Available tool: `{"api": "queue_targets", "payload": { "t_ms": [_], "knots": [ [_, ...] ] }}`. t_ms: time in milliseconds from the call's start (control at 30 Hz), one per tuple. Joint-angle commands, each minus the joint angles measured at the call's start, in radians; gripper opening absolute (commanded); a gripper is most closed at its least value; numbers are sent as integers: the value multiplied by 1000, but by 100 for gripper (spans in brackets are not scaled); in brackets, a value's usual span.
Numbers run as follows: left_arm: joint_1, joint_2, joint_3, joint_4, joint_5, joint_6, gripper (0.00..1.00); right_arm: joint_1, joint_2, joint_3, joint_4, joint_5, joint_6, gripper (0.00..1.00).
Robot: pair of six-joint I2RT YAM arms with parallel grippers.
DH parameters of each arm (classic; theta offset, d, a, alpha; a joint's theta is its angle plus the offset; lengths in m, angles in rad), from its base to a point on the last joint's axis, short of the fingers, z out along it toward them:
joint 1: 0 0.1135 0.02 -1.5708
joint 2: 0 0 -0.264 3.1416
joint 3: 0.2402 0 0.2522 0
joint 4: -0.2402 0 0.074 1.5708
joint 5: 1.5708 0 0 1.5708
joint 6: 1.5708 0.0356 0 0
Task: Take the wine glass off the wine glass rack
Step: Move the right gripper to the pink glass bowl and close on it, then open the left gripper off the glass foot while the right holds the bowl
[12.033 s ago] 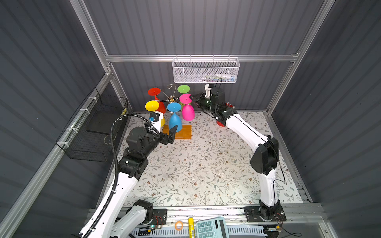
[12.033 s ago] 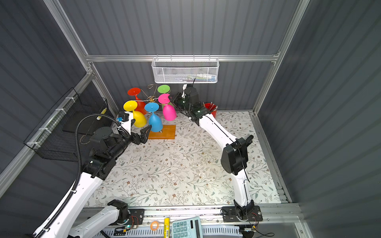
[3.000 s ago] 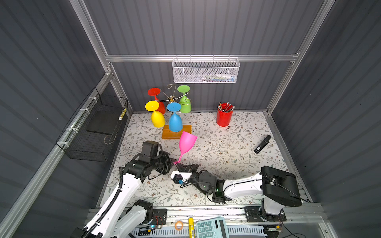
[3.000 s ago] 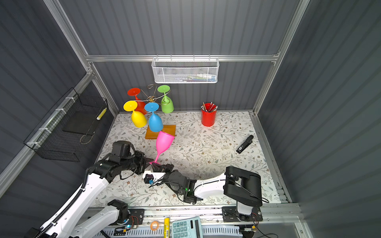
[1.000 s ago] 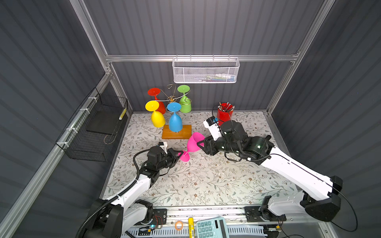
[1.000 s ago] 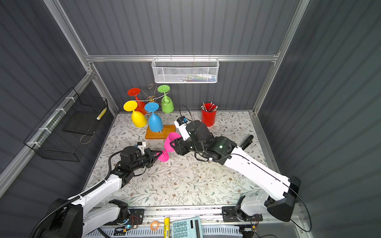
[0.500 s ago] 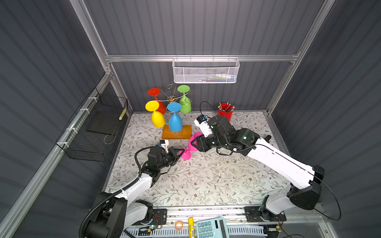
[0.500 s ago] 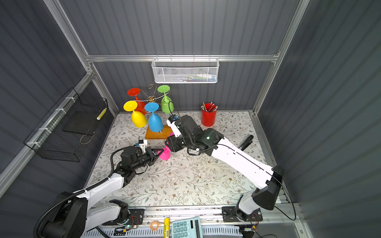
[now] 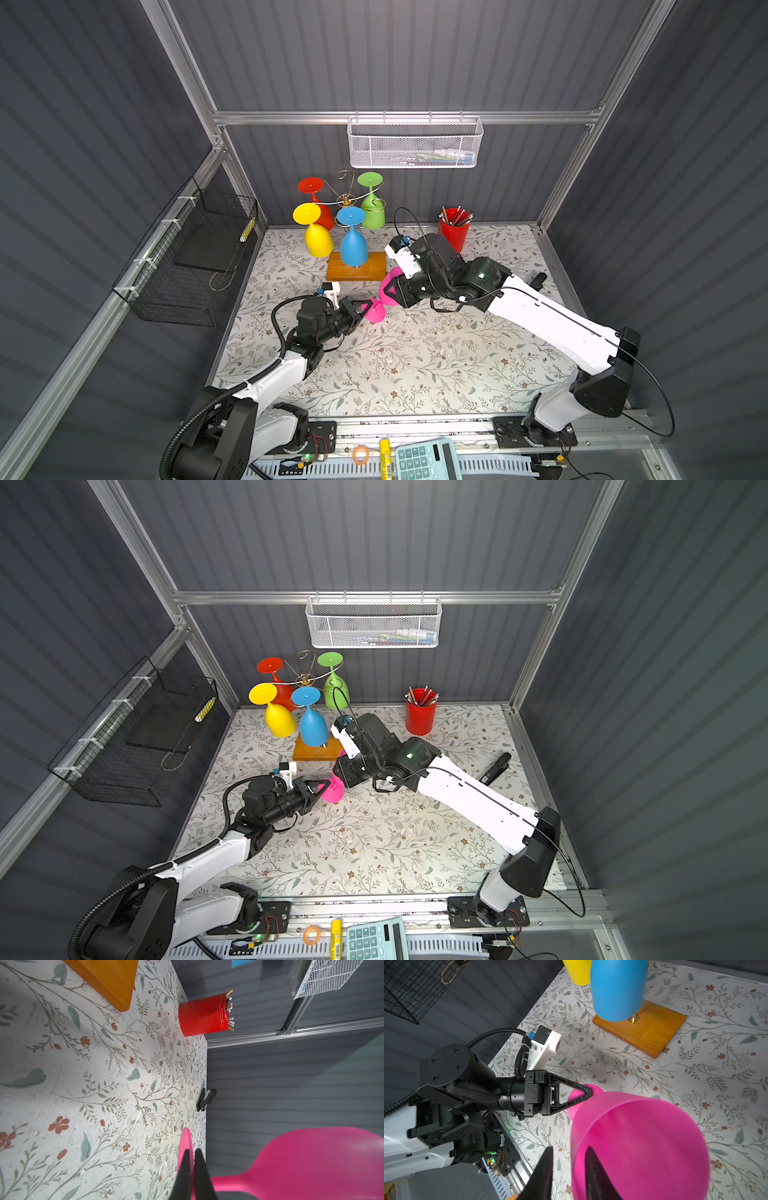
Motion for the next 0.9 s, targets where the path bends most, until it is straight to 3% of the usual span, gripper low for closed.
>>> {"api": "queue_targets", "payload": {
  "t_ms": [0,367,467,500,700,867],
  "knots": [
    [2,-8,-18,38,6,3,0,-3,-3,-1,43,-26,2,24],
    [2,-66,-3,-22,-7,18,0,-3,2,-30,98,-14,24,1],
    [2,-76,0,-42,-7,28,6,-4,-8,-29,80,21,14,0],
    [2,-78,1,-47,-8,31,11,-6,-10,-26,70,26,9,0],
    [2,-118,16,-111,-12,73,76,-66,-57,-59,-1,85,-26,0],
    [2,-182,57,-237,-18,147,94,-143,-108,-111,-50,180,-63,0]
  ]
}}
